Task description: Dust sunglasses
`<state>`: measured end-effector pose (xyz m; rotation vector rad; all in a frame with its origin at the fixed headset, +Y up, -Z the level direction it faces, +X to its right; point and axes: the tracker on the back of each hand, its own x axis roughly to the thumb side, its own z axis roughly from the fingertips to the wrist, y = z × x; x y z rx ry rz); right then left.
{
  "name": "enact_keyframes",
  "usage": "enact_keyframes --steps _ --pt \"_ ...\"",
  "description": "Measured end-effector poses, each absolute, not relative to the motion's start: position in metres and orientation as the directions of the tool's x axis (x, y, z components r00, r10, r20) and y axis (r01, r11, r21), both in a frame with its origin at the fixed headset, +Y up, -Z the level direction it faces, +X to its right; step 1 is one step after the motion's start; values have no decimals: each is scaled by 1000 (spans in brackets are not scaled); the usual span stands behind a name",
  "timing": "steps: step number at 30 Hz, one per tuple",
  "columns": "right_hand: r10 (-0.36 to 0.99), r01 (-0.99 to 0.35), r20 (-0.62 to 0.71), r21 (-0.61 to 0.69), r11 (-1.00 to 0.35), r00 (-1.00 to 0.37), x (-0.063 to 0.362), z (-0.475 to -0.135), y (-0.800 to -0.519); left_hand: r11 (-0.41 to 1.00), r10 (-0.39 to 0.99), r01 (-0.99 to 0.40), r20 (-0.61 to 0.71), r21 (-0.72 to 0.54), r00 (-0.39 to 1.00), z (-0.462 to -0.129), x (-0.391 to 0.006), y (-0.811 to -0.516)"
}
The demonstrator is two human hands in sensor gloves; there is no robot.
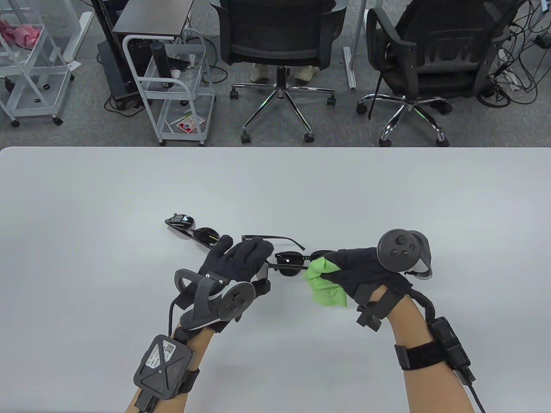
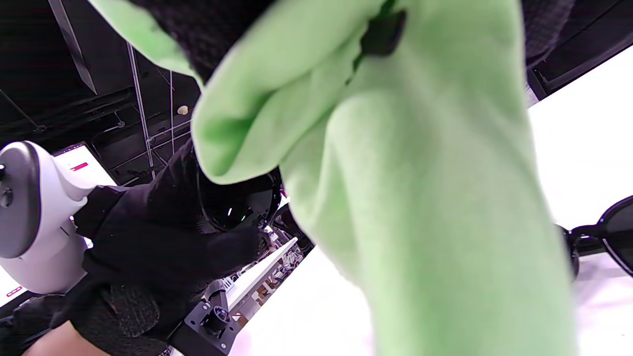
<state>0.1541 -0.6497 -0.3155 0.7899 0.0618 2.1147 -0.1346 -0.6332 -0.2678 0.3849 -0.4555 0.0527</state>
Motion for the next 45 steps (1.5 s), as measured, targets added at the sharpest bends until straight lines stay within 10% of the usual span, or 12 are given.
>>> enact_keyframes --steps 14,22,32,45 --pt "561 -853 678 -195 -484 -474 150 -277 -606 874 481 -479 293 -86 826 -293 -158 -653" --pt "428 -718 746 -95 -690 -510 103 -267 -614 628 769 -742 36 -235 639 -300 -174 -674" --pt "88 -208 811 -42 -977 -578 47 -258 -655 521 838 -817 -35 -247 545 -304 -184 -681" --pt "191 -15 795 224 -975 -575 35 -256 -668 395 903 -903 -107 -170 415 -307 -199 -687"
